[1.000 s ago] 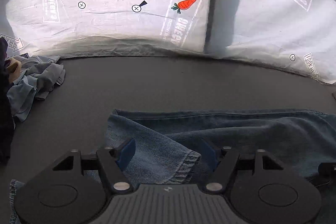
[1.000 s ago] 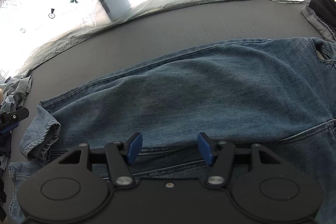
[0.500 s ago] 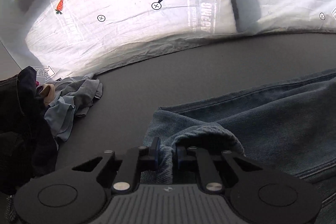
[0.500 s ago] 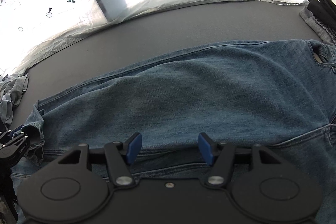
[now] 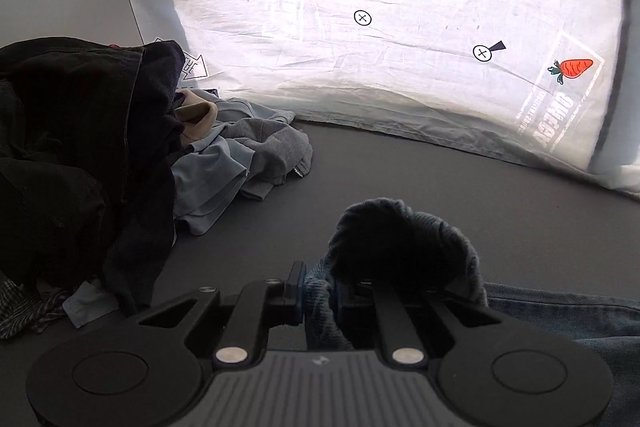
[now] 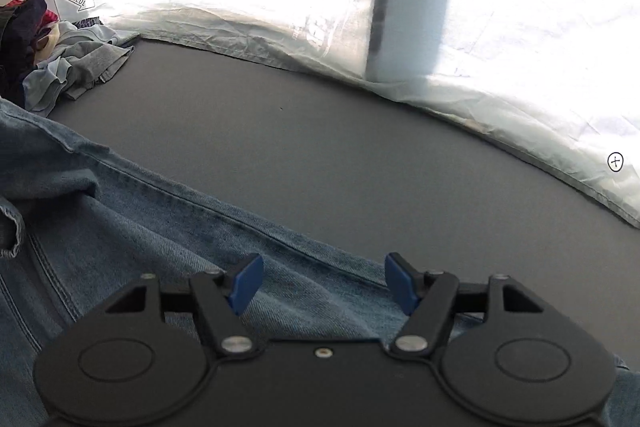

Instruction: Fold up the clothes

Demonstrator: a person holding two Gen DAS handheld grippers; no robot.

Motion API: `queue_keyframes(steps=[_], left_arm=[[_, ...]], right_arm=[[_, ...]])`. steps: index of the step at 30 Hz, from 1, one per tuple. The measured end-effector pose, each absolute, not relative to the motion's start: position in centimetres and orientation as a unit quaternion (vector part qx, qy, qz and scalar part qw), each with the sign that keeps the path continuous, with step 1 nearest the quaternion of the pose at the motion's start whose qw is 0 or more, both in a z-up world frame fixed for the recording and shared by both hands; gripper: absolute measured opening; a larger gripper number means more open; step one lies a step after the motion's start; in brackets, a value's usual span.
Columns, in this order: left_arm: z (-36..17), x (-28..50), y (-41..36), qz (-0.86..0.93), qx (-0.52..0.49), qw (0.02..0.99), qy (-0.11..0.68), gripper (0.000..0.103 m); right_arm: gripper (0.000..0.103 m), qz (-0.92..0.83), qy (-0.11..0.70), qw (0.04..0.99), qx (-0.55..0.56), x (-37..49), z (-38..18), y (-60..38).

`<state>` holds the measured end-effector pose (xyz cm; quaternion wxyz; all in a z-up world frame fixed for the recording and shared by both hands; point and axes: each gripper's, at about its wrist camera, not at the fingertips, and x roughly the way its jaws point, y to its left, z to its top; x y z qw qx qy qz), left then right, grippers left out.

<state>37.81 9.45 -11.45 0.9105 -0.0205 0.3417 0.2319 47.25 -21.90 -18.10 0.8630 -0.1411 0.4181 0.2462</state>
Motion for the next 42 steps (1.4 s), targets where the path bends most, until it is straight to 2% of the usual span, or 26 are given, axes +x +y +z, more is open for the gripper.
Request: queue_keyframes(steps=[5,7,8,9,10,11,12,14,15,16,17,18,19,20,21,25,27,31,36,38,39,40,41,42], left_arm=[[-11.6,38.5,10.3,0.230,-0.023,0.916,0.329,0.016],[-11.6,39.0,10.6,0.224,-0.015,0.917,0.329,0.015],[-11.6,39.3,10.8,0.222,-0.013,0.918,0.328,0.014],[-11.5,39.6,11.1,0.220,-0.012,0.919,0.326,0.014],[-11.3,39.8,11.4,0.219,-0.011,0.921,0.323,0.014],[-11.0,40.2,11.7,0.219,-0.010,0.923,0.318,0.014],[-10.8,40.6,12.1,0.221,-0.008,0.924,0.312,0.014],[-10.8,41.7,13.0,0.241,-0.010,0.922,0.303,0.019],[-11.0,42.5,13.5,0.256,-0.017,0.917,0.304,0.025],[-11.6,43.6,14.2,0.276,-0.026,0.909,0.311,0.036],[-12.2,44.6,15.0,0.287,-0.037,0.901,0.323,0.042],[-12.8,45.6,15.7,0.282,-0.051,0.894,0.343,0.050],[-13.2,46.2,16.2,0.279,-0.066,0.889,0.358,0.049],[-13.3,46.3,16.6,0.281,-0.082,0.885,0.361,0.049],[-13.3,45.9,16.7,0.289,-0.097,0.885,0.351,0.050],[-13.2,43.0,16.7,0.283,-0.139,0.890,0.329,0.060],[-13.7,41.2,16.5,0.284,-0.145,0.887,0.335,0.061],[-15.7,38.8,16.3,0.283,-0.175,0.871,0.362,0.072],[-18.8,38.3,15.9,0.294,-0.201,0.848,0.392,0.072],[-19.6,38.4,15.6,0.307,-0.215,0.846,0.380,0.066],[-19.8,38.4,15.5,0.317,-0.221,0.844,0.372,0.050],[-19.9,38.5,15.2,0.334,-0.217,0.842,0.365,0.023],[-19.9,38.6,15.1,0.345,-0.212,0.839,0.362,0.010],[-19.6,38.7,15.2,0.350,-0.216,0.838,0.360,0.011]], right_arm=[[0.063,0.341,0.426,0.813,-0.202,50.2,-20.2,-15.7],[0.058,0.362,0.432,0.796,-0.218,50.5,-21.0,-14.1],[0.047,0.373,0.435,0.788,-0.225,50.6,-21.3,-13.3],[0.029,0.385,0.440,0.781,-0.221,50.8,-21.3,-12.9],[0.019,0.399,0.445,0.773,-0.212,50.9,-21.1,-12.7],[0.004,0.408,0.440,0.770,-0.218,50.9,-20.8,-12.4],[0.003,0.409,0.424,0.773,-0.236,50.6,-20.4,-12.1],[0.003,0.387,0.385,0.801,-0.248,50.5,-19.0,-12.2],[0.003,0.369,0.373,0.818,-0.238,50.9,-18.2,-12.4],[0.003,0.343,0.364,0.838,-0.218,51.6,-17.4,-12.7],[0.007,0.309,0.357,0.856,-0.211,52.3,-16.8,-12.9],[0.017,0.279,0.350,0.866,-0.223,52.7,-16.8,-12.7],[0.025,0.252,0.344,0.872,-0.239,53.0,-16.8,-12.5],[0.038,0.216,0.335,0.876,-0.272,53.3,-17.2,-12.1],[0.042,0.197,0.331,0.876,-0.290,53.3,-17.4,-12.0],[0.048,0.196,0.335,0.886,-0.252,51.5,-16.8,-13.8],[0.051,0.187,0.349,0.892,-0.219,49.8,-16.9,-15.6],[0.052,0.158,0.387,0.892,-0.171,45.6,-18.4,-18.8],[0.054,0.111,0.453,0.877,-0.116,39.9,-20.5,-23.4],[0.055,0.094,0.472,0.871,-0.096,38.0,-20.7,-25.1],[0.055,0.089,0.478,0.870,-0.088,37.2,-20.6,-25.7],[0.055,0.085,0.482,0.868,-0.078,36.5,-20.6,-26.4],[0.056,0.079,0.485,0.868,-0.069,35.9,-20.4,-27.0],[0.056,0.073,0.487,0.868,-0.062,35.6,-20.3,-27.4]])
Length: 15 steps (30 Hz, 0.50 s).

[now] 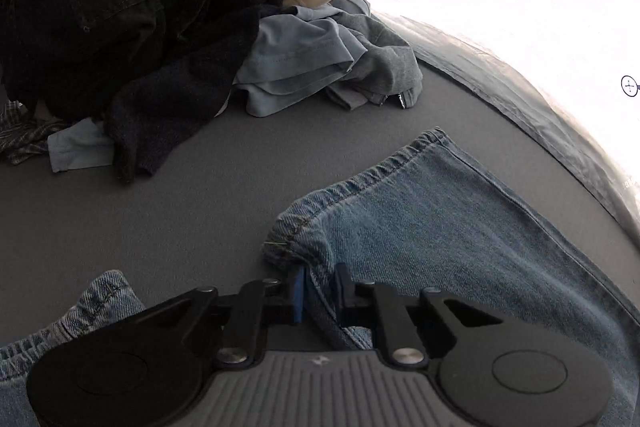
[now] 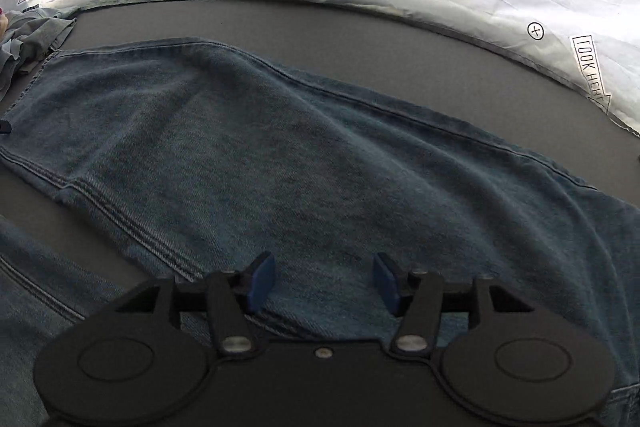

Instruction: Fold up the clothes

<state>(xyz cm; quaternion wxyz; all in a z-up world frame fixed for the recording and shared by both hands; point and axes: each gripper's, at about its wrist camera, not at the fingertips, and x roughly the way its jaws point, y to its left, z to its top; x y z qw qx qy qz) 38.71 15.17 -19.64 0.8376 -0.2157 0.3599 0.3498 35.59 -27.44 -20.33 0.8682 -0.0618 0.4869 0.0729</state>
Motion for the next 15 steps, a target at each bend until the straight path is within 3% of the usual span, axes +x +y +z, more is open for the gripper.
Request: queue_keyframes(steps=[5,9,13,15], left_arm=[[-17.4,38.0,16.7,0.385,-0.228,0.831,0.331,0.010],[-18.4,37.4,18.9,0.399,-0.257,0.807,0.352,0.011],[-18.9,37.2,18.2,0.386,-0.213,0.816,0.374,0.020],[-18.1,36.6,17.3,0.380,-0.197,0.825,0.369,0.031]], right_arm=[[0.056,0.039,0.478,0.877,-0.013,35.0,-18.9,-29.6],[0.056,0.012,0.462,0.887,0.012,34.9,-17.6,-31.9],[0.057,-0.036,0.453,0.890,0.041,34.3,-17.3,-36.0],[0.057,-0.072,0.447,0.890,0.052,33.7,-17.2,-38.2]])
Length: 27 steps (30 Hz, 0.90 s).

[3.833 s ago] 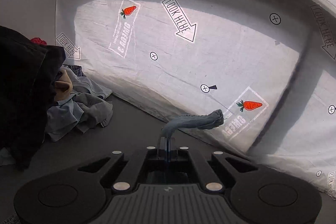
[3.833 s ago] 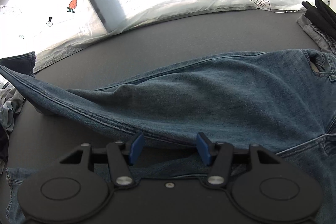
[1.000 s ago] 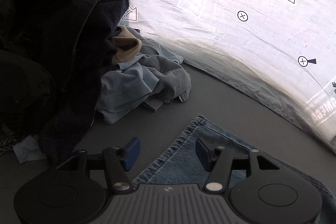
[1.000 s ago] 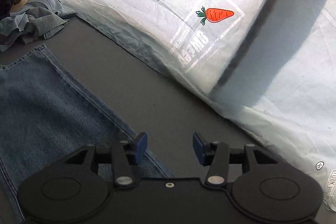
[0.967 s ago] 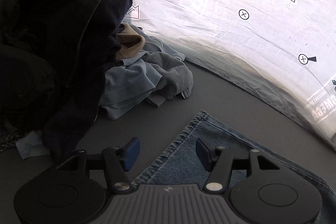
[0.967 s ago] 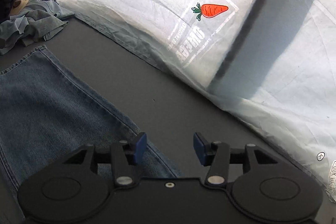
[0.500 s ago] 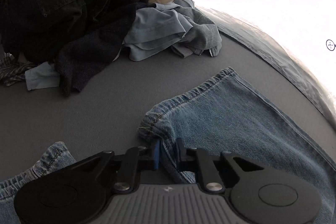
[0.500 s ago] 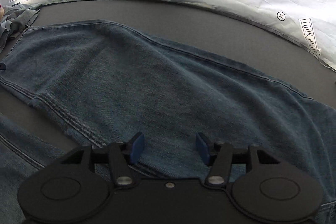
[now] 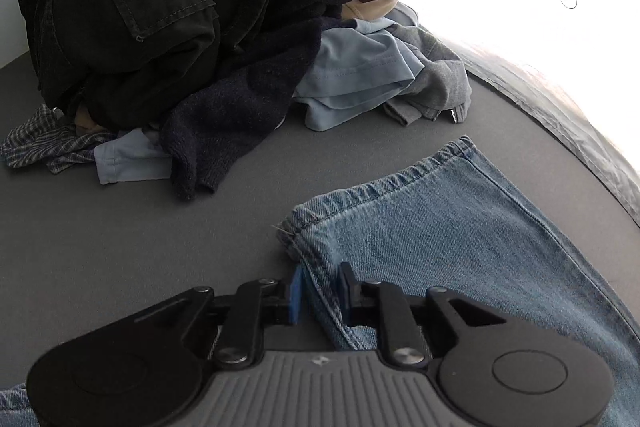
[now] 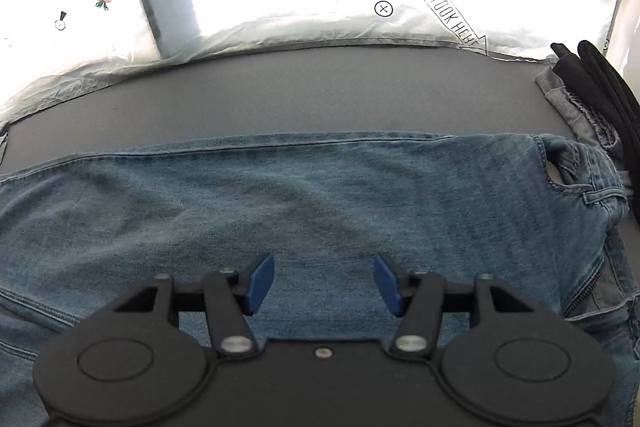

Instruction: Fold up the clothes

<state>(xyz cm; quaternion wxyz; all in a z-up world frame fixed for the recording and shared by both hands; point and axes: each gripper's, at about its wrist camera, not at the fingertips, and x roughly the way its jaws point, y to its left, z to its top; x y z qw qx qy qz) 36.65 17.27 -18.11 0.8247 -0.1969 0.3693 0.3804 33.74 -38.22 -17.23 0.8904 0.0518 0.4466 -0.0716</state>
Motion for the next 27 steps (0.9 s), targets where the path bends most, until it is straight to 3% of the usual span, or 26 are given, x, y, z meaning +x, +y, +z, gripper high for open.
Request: queue_keyframes(steps=[7,11,15,16,17,18,19,22,27], left_arm=[[-15.9,34.8,13.3,0.326,-0.188,0.845,0.379,0.048],[-16.2,34.7,10.2,0.300,-0.170,0.847,0.404,0.049],[-16.4,34.7,8.0,0.284,-0.180,0.844,0.418,0.049],[-16.4,34.8,7.3,0.282,-0.175,0.845,0.420,0.049],[-16.4,34.9,6.6,0.280,-0.168,0.846,0.422,0.049],[-16.4,34.9,6.1,0.278,-0.158,0.847,0.425,0.049],[-16.4,35.0,5.6,0.277,-0.148,0.848,0.426,0.049],[-16.3,34.8,4.6,0.274,-0.125,0.852,0.429,0.049],[-16.5,34.1,4.8,0.277,-0.128,0.848,0.434,0.050]], right_arm=[[0.064,-0.210,0.394,0.891,0.077,32.1,-16.7,-49.1],[0.070,-0.268,0.369,0.886,0.080,32.6,-17.5,-56.0],[0.070,-0.281,0.385,0.870,0.123,34.8,-19.6,-61.1],[0.067,-0.274,0.397,0.865,0.139,35.4,-20.3,-62.1],[0.050,-0.251,0.413,0.860,0.163,36.1,-21.0,-62.9],[0.023,-0.231,0.421,0.858,0.181,36.6,-21.5,-63.3],[0.015,-0.225,0.423,0.858,0.183,37.0,-21.7,-63.4],[0.011,-0.246,0.402,0.872,0.132,38.2,-21.0,-63.5],[0.011,-0.255,0.391,0.872,0.145,40.4,-20.8,-65.9]])
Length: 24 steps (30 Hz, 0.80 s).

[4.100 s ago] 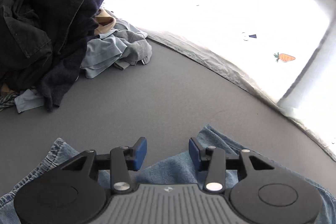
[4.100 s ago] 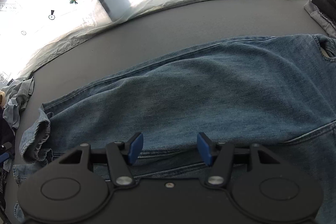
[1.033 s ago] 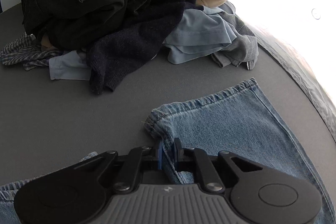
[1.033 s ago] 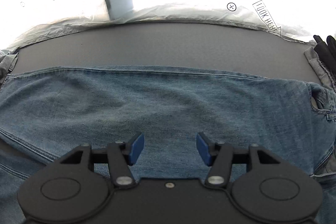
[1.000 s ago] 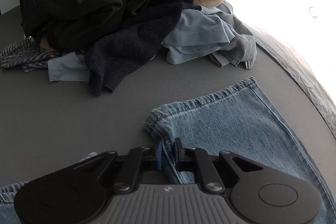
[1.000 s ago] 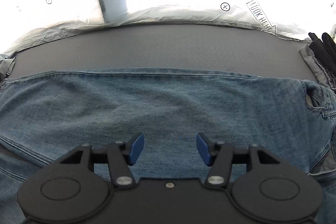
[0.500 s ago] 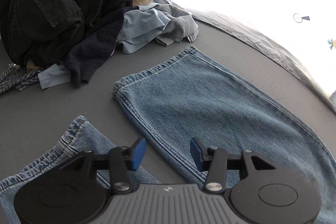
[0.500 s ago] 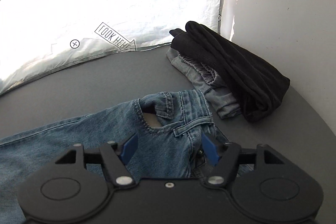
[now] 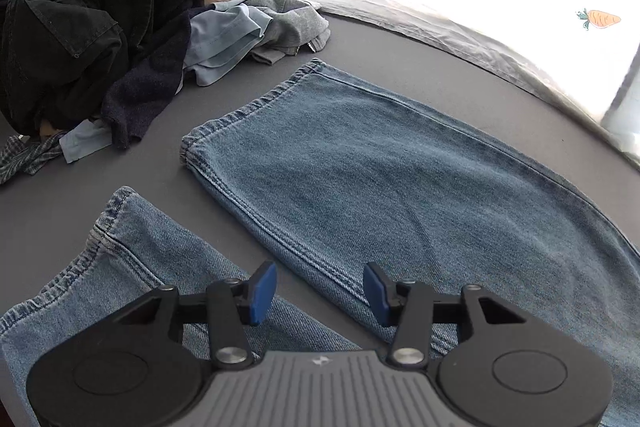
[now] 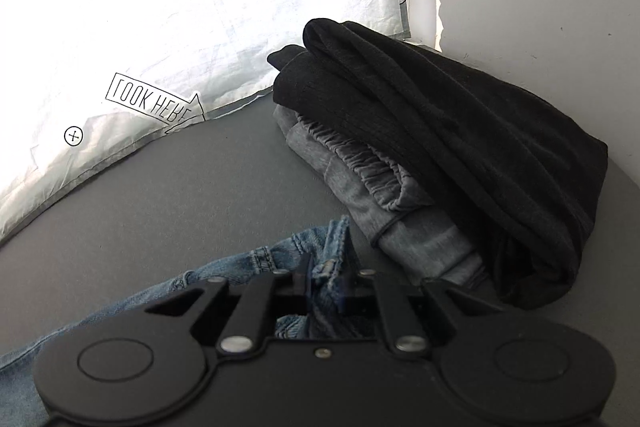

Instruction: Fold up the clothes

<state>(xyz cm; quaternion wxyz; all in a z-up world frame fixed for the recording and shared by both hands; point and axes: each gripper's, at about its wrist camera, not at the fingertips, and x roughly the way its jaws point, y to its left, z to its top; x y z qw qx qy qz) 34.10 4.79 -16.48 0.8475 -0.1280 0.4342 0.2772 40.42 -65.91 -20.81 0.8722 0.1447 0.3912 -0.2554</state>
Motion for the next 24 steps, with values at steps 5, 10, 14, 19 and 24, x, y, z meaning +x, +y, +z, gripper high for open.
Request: queue_keyframes(steps=[5,10,14,19,24], left_arm=[[-16.0,33.2,6.2,0.282,-0.153,0.845,0.428,0.050],[-14.9,31.5,7.8,0.273,-0.186,0.846,0.418,0.053],[-14.3,29.1,8.6,0.263,-0.186,0.852,0.414,0.055],[-14.6,24.5,9.5,0.257,-0.170,0.854,0.419,0.066],[-15.5,19.4,11.3,0.264,-0.172,0.842,0.437,0.068]], right_arm=[[0.021,-0.254,0.414,0.871,0.078,40.9,-21.0,-64.6],[0.043,-0.250,0.374,0.884,0.128,36.1,-18.2,-63.9],[0.053,-0.250,0.353,0.890,0.144,30.8,-16.3,-61.9],[0.077,-0.257,0.364,0.881,0.156,23.4,-17.0,-58.5],[0.091,-0.279,0.379,0.860,0.197,16.9,-19.6,-55.3]])
